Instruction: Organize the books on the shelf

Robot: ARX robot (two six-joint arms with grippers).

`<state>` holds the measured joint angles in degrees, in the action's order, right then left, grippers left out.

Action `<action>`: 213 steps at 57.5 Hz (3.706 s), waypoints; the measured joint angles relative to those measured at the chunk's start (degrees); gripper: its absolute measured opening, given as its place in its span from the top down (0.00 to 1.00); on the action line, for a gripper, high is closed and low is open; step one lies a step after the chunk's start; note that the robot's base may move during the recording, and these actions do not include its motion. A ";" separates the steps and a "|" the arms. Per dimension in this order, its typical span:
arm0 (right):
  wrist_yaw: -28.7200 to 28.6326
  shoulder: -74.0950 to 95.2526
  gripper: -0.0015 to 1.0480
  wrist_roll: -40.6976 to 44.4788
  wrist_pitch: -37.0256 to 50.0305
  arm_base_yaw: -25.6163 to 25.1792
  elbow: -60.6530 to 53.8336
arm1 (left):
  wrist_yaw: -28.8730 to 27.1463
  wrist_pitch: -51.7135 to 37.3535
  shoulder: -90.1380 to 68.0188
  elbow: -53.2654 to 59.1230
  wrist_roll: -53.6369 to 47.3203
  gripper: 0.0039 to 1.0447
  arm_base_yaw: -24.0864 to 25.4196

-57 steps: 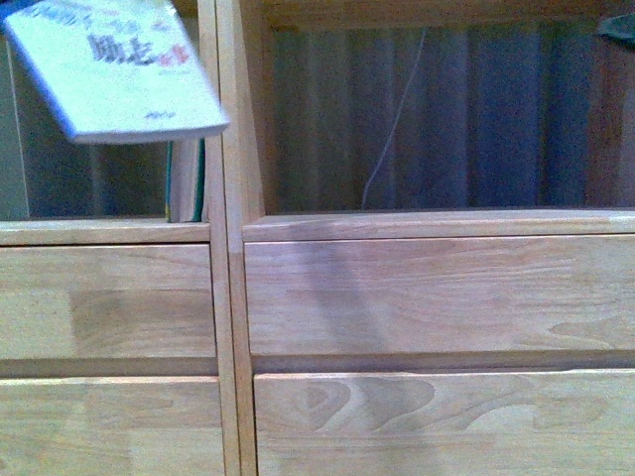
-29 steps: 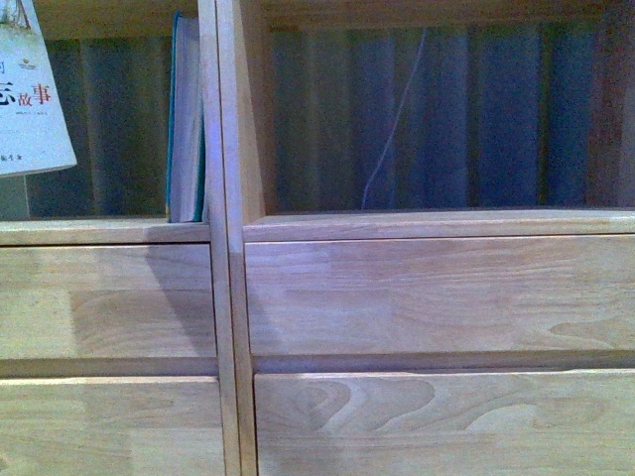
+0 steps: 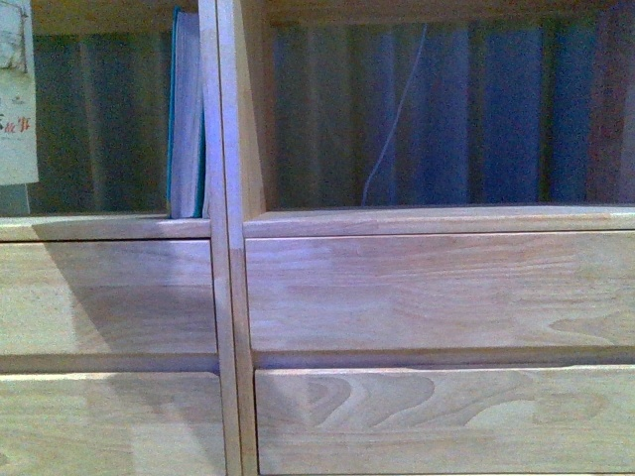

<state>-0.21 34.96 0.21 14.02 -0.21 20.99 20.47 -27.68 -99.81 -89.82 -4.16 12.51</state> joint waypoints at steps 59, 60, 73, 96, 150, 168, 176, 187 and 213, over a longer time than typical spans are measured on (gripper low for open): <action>0.02 -19.74 0.97 -0.15 -1.81 0.00 -18.14 | -6.05 21.31 -30.64 -46.14 -14.97 0.94 -11.82; 0.02 -20.04 0.97 -0.15 -2.01 0.00 -18.29 | -6.08 21.53 -30.84 -46.60 -15.12 0.94 -11.87; -0.02 -23.19 0.97 -0.15 -2.82 0.00 -20.11 | -5.97 22.86 -33.64 -52.00 -16.28 0.94 -12.15; 0.02 -34.49 0.94 -0.17 -13.86 0.04 -20.11 | -6.58 19.26 -33.90 -47.45 -17.64 0.94 -11.63; 0.02 -34.62 0.07 -0.17 -13.94 0.04 -20.11 | -6.71 14.29 -29.88 -32.79 -16.04 0.26 -10.47; 0.04 -34.62 0.07 -0.17 -13.94 0.04 -20.11 | -2.36 5.86 -11.10 -9.99 -3.85 0.06 -9.42; 0.04 -34.62 0.07 -0.17 -13.94 0.04 -20.11 | -4.57 7.06 -3.56 -0.02 0.81 0.06 -8.15; 0.04 -34.62 0.07 -0.17 -13.94 0.04 -20.11 | -5.29 5.73 10.54 18.08 7.13 0.06 -5.22; 0.04 -34.64 0.07 -0.17 -13.94 0.04 -20.11 | -19.65 23.98 68.98 62.84 5.84 0.39 -11.02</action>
<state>-0.16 0.32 0.03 0.08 -0.16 0.89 0.82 -3.70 -30.83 -26.98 1.67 1.50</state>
